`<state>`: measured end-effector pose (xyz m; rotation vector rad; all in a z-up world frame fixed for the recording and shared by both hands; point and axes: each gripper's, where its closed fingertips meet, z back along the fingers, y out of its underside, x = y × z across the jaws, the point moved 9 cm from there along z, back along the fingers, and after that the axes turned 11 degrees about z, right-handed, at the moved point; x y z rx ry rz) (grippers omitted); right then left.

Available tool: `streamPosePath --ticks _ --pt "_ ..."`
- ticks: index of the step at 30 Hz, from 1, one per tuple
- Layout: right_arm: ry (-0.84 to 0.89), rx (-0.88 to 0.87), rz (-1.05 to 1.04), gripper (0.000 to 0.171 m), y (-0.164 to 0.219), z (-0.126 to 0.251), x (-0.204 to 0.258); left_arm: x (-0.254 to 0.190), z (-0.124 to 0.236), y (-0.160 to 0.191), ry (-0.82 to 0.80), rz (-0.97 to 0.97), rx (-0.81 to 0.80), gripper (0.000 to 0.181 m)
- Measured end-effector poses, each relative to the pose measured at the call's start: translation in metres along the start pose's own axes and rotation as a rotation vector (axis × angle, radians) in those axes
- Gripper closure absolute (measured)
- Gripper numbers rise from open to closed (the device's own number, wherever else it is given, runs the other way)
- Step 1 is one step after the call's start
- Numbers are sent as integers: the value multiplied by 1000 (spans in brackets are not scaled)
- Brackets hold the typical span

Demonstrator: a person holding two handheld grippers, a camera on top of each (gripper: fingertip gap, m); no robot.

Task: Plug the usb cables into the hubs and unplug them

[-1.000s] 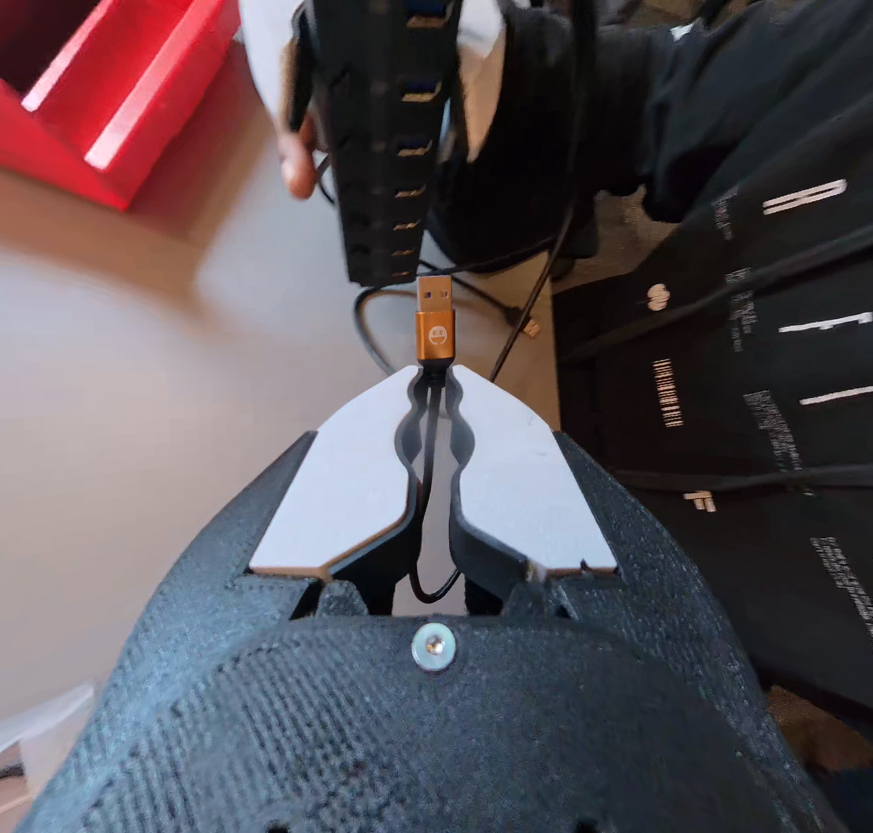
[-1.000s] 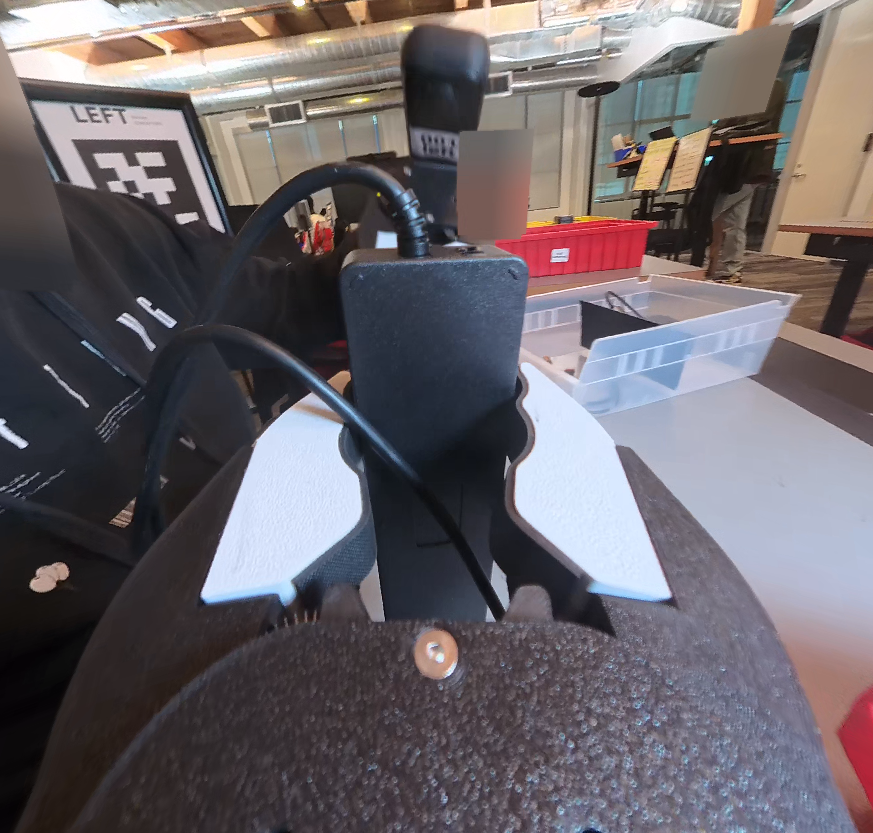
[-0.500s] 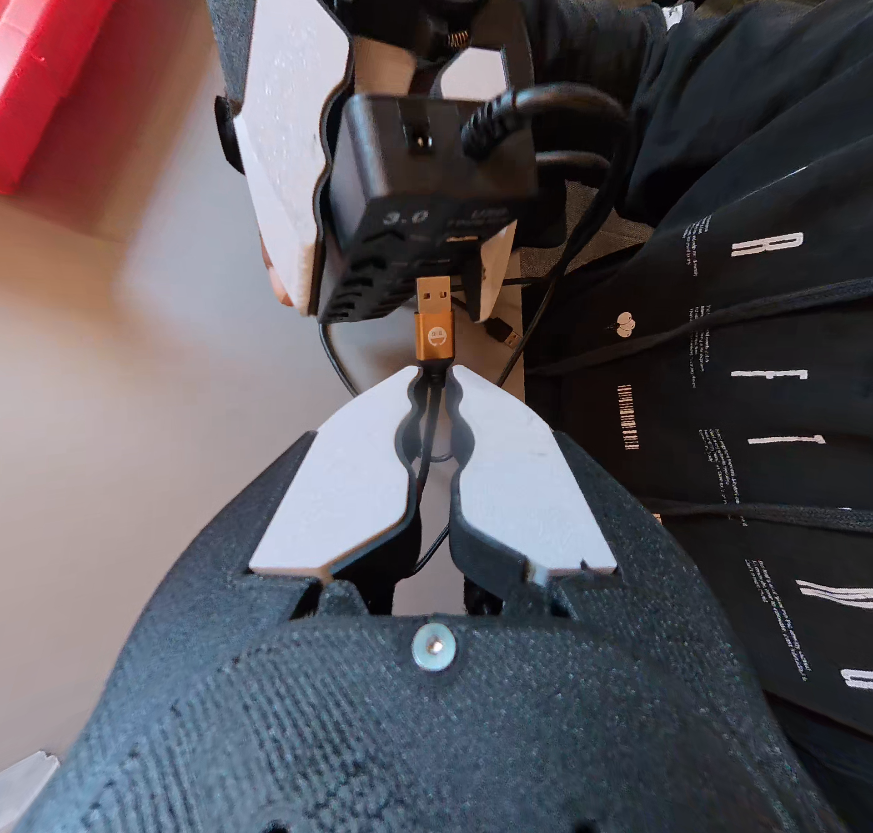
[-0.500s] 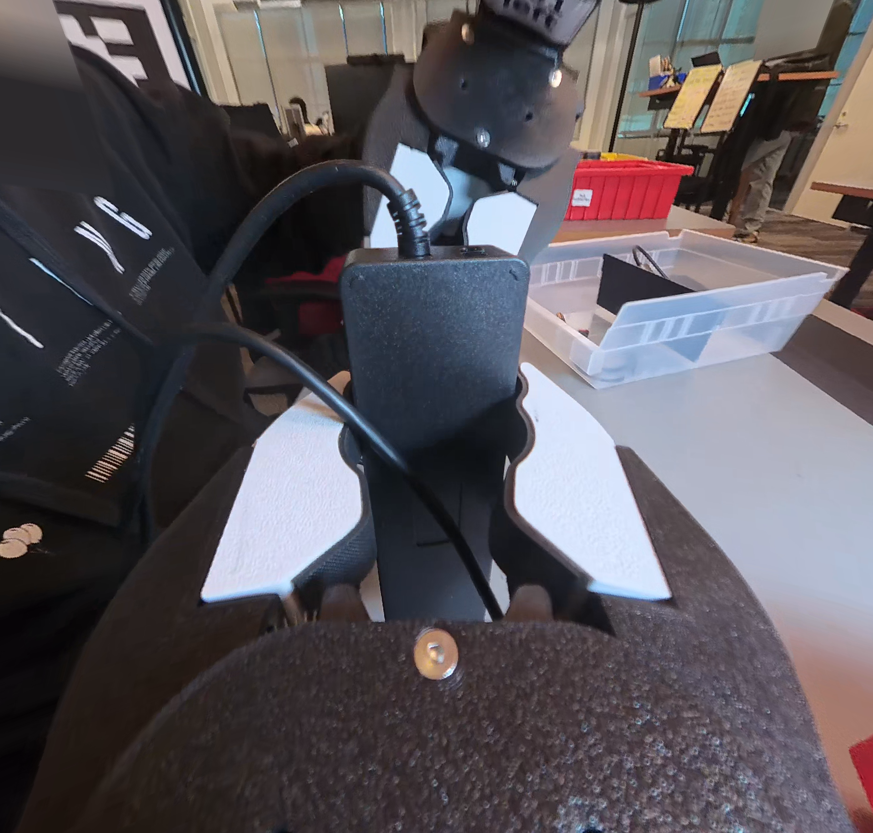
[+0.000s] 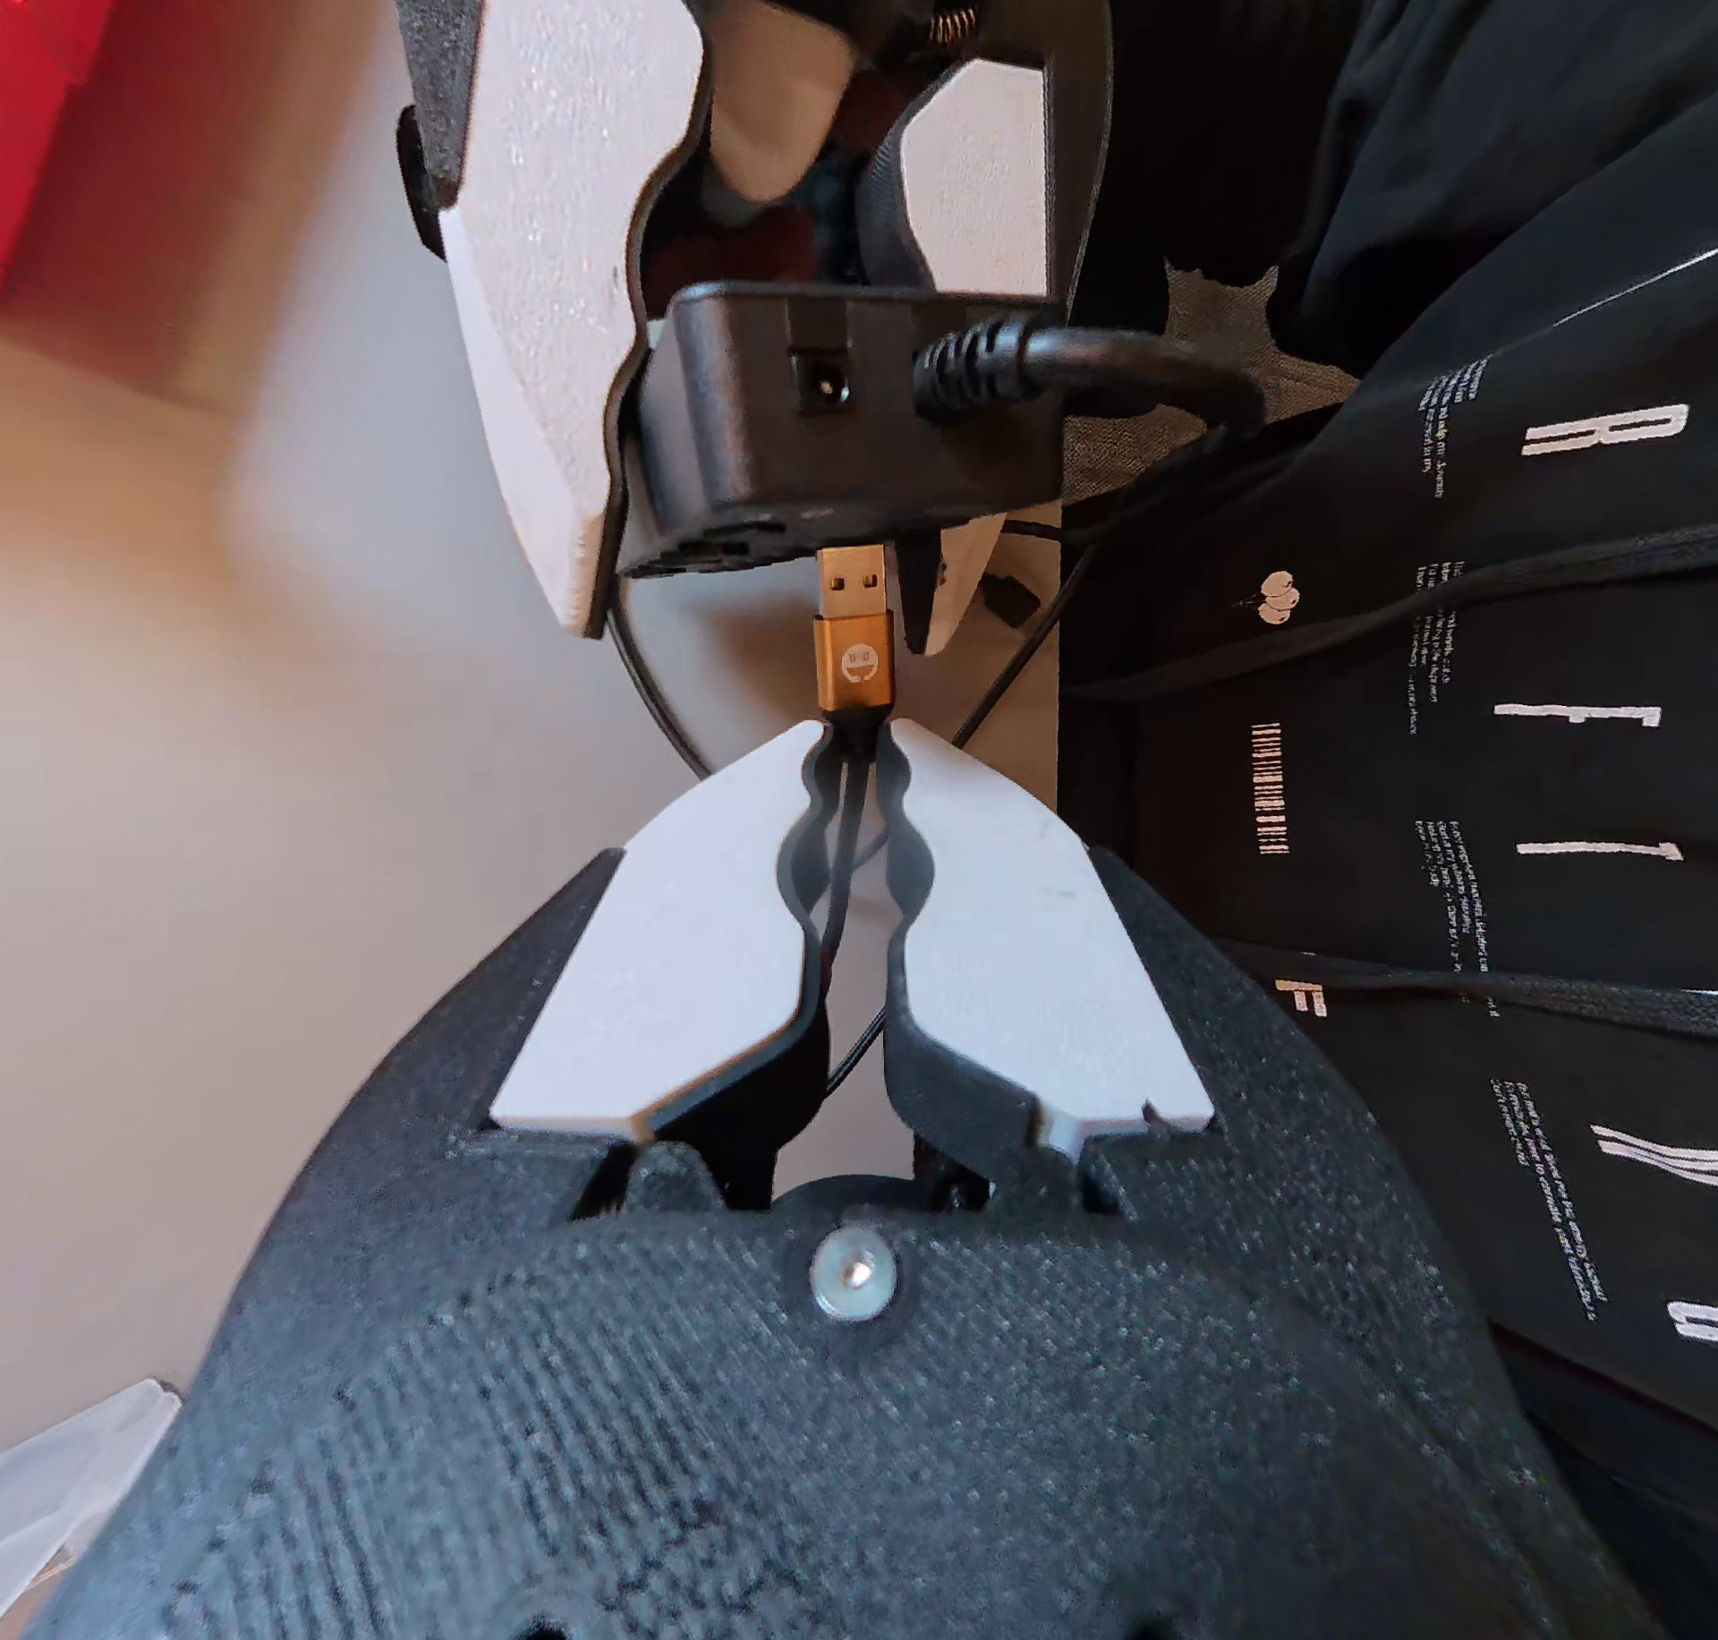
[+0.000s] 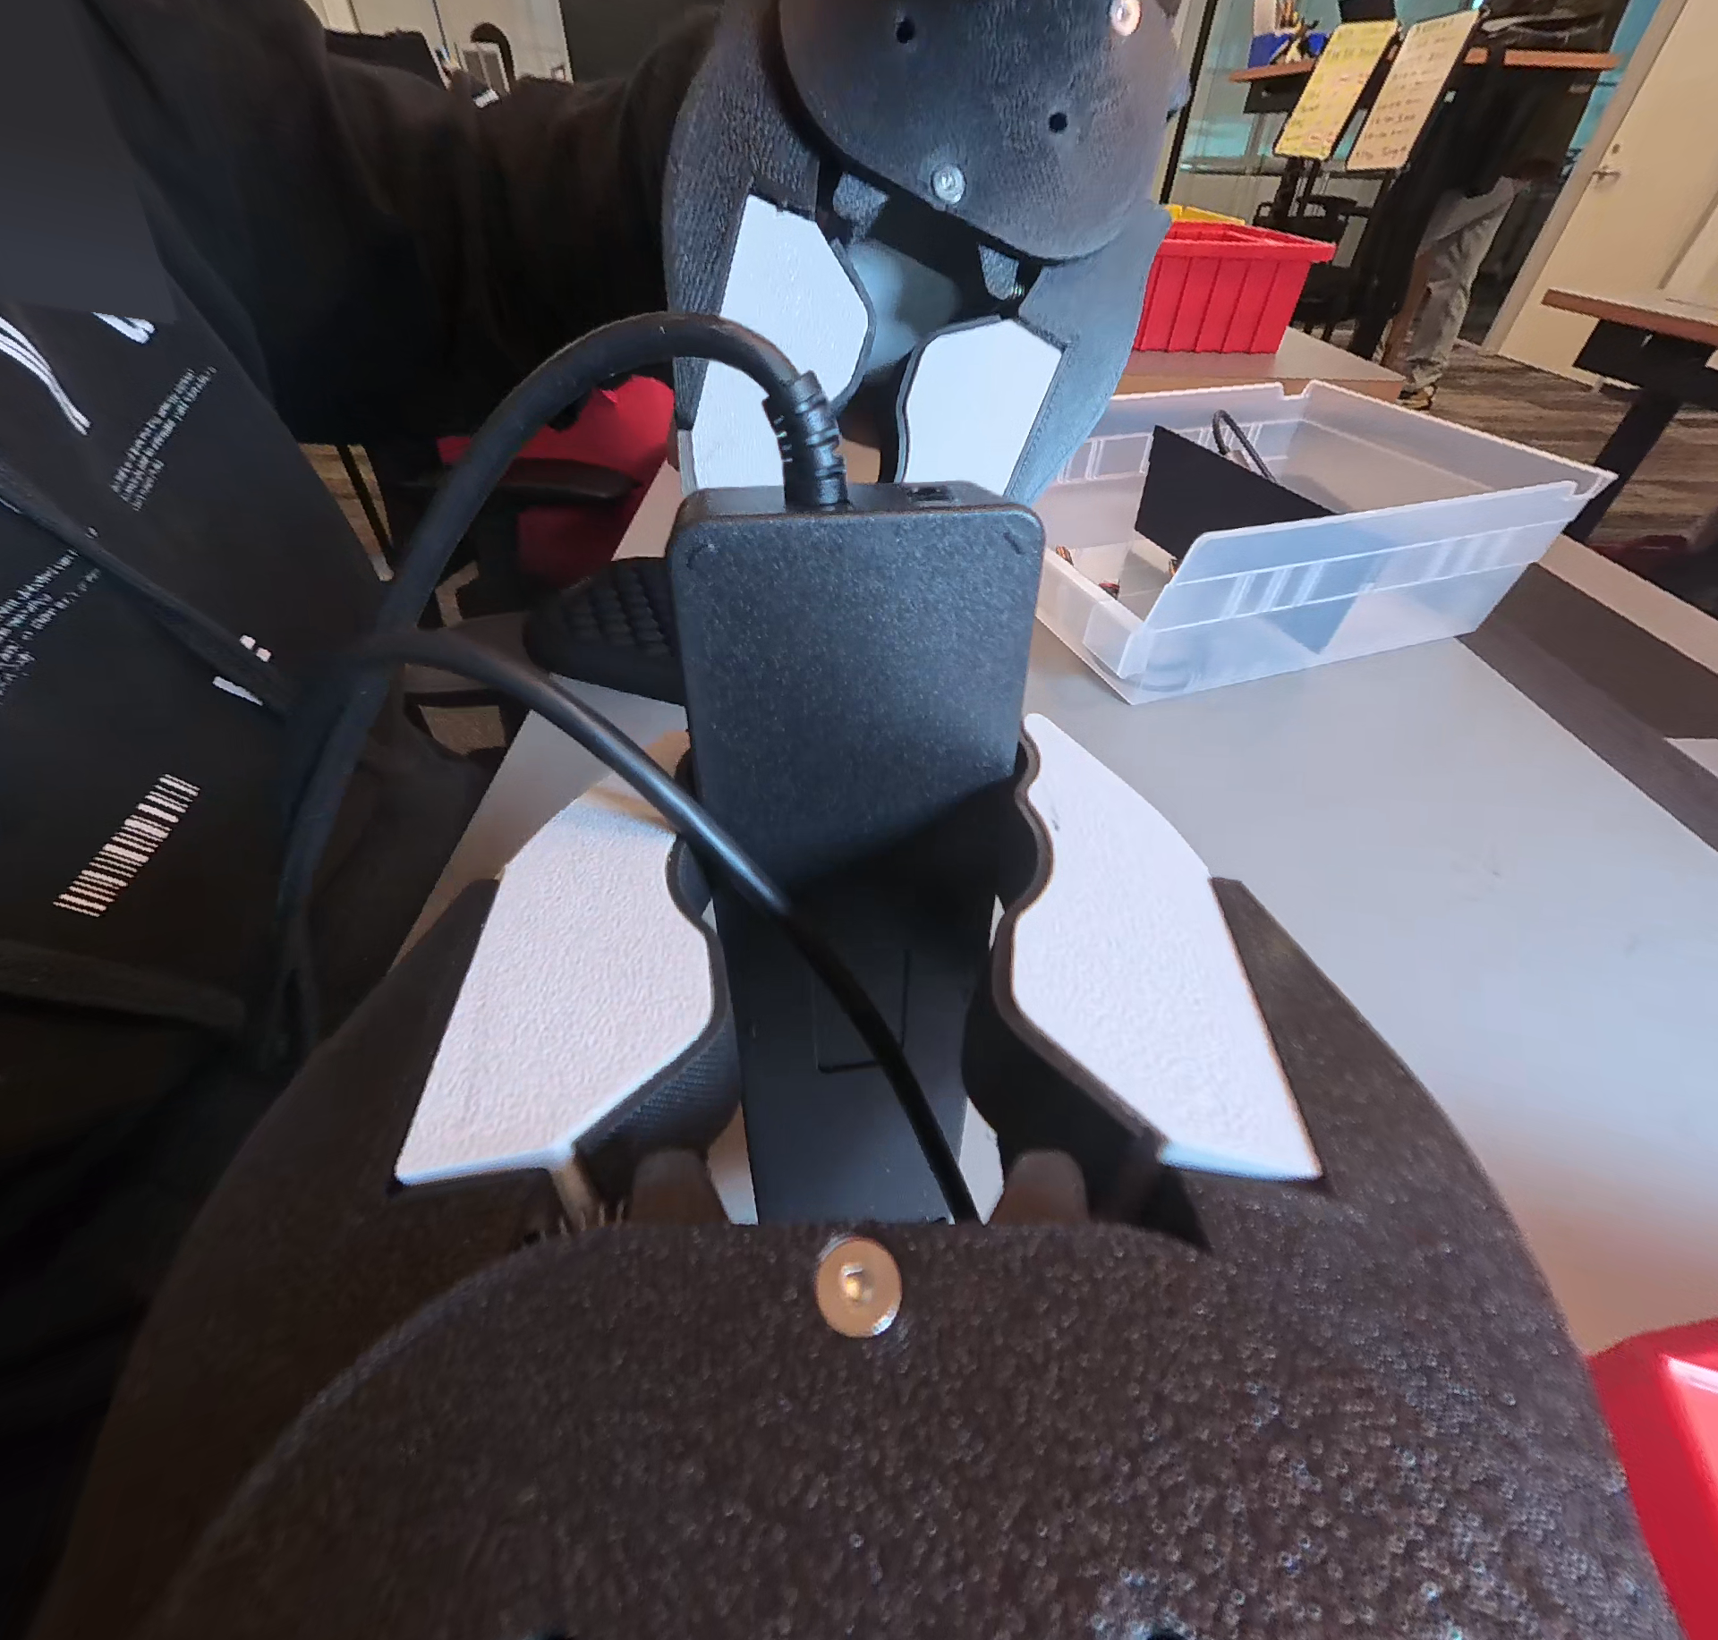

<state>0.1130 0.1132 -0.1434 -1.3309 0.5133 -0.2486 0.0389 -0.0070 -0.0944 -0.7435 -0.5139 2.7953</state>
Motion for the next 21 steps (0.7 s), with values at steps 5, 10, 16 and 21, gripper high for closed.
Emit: streamPosePath --ticks 5,10,16,21 --pt "11 14 5 112 0 0 0 -2 4 -1 -8 -11 -2 174" --pt "-5 40 11 112 1 -4 3 -1 -5 -1 -14 -11 65 174" --pt "6 84 34 112 0 -6 4 -1 -9 -4 -29 -6 109 174" --pt "0 128 53 112 0 -6 7 -3 -8 -6 -26 -18 126 174"
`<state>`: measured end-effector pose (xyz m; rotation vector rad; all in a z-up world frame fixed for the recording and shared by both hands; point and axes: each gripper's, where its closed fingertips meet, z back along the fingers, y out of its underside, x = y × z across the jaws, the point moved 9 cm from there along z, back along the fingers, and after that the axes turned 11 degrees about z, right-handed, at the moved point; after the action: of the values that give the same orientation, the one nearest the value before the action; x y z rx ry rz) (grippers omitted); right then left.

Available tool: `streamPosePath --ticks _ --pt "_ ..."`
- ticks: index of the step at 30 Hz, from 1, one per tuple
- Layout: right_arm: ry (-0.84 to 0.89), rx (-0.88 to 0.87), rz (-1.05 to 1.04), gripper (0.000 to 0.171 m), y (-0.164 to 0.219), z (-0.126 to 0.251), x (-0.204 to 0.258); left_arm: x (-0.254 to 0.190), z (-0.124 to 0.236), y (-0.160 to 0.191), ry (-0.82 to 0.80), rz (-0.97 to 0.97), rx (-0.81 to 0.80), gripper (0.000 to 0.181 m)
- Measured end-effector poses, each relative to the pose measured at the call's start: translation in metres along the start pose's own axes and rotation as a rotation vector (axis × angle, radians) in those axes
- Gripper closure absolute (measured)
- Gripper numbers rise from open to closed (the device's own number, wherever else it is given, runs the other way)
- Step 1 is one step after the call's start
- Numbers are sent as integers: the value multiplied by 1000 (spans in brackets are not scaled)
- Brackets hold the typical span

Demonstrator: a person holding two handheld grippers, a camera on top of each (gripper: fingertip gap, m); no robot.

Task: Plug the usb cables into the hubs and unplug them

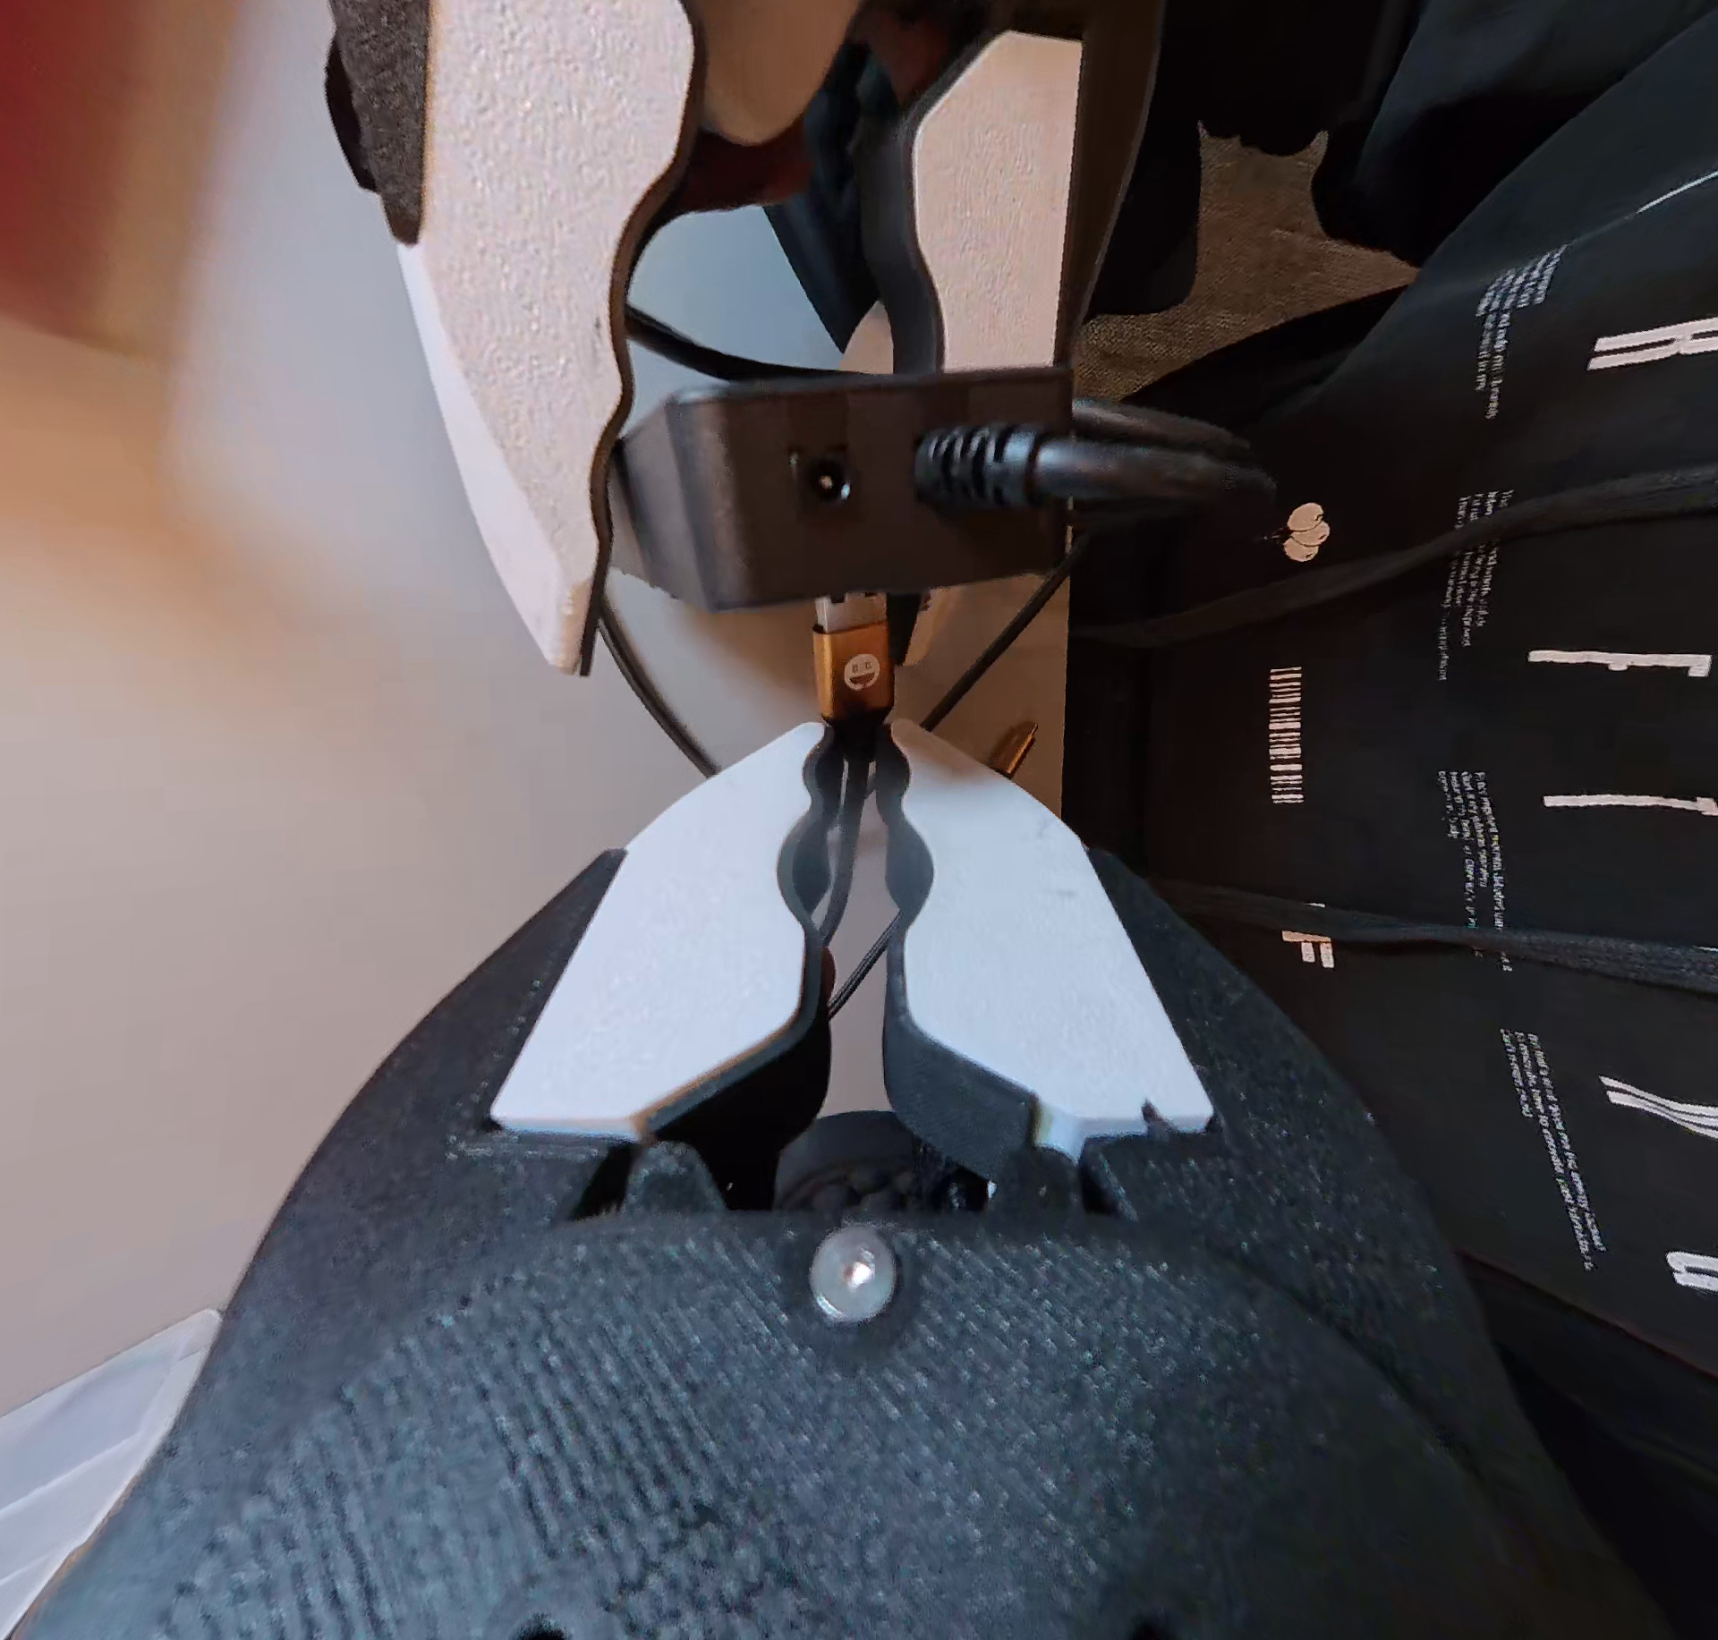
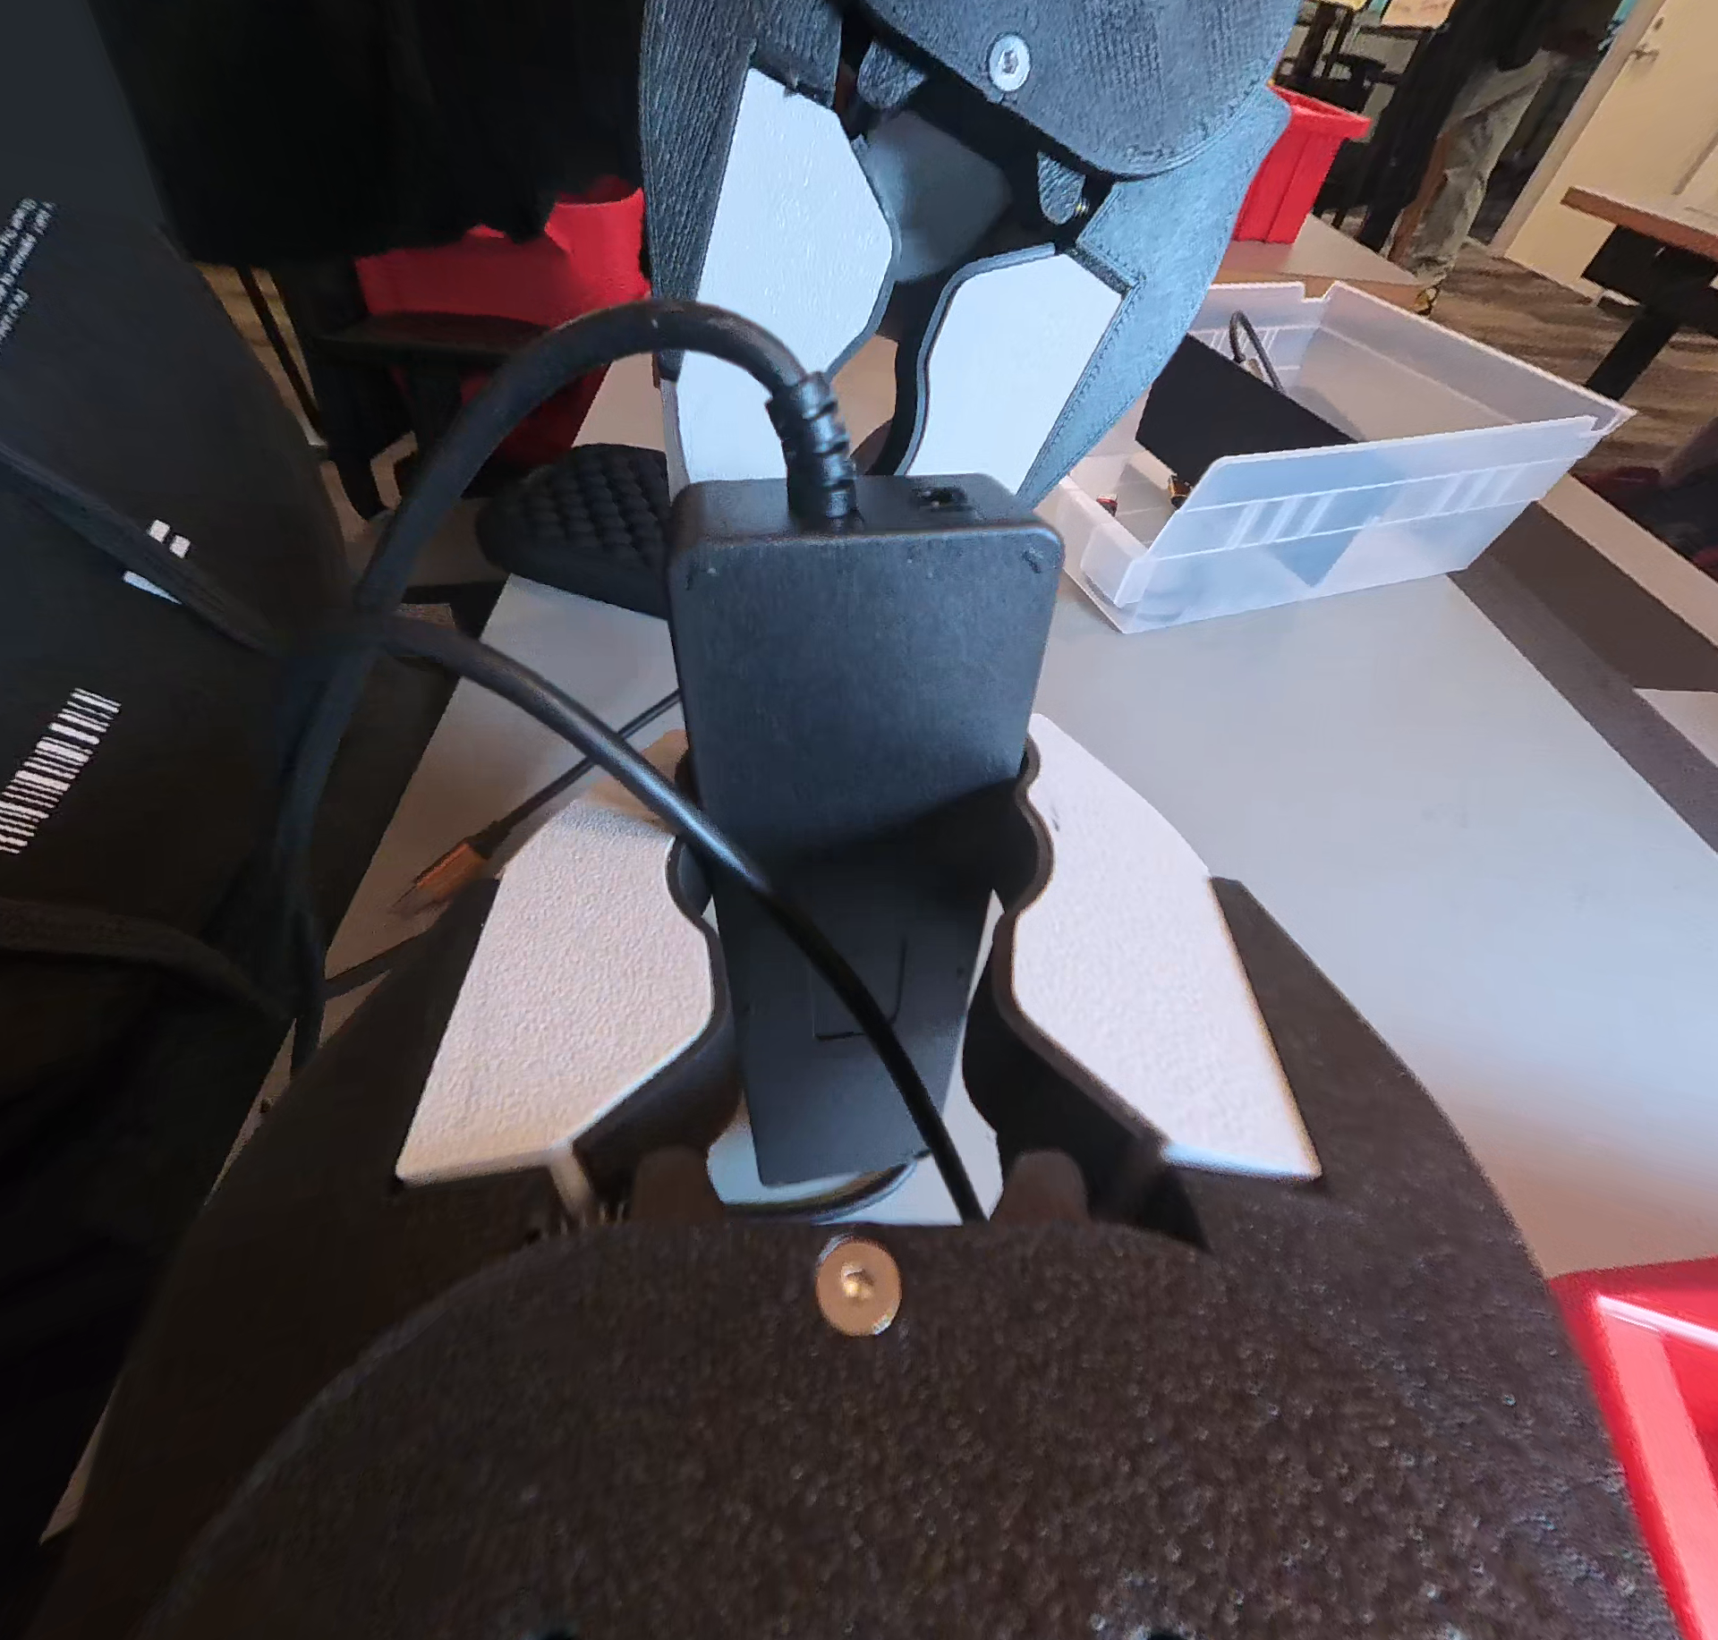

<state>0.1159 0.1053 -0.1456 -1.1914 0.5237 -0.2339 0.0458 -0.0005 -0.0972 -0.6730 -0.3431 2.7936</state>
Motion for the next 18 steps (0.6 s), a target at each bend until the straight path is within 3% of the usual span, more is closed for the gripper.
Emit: streamPosePath --ticks 6,18 --pt "22 -52 -21 112 -4 10 -3 0 15 -3 57 -2 -140 174" --pt "38 -25 -15 113 -1 2 -3 3 12 2 64 16 -193 175"
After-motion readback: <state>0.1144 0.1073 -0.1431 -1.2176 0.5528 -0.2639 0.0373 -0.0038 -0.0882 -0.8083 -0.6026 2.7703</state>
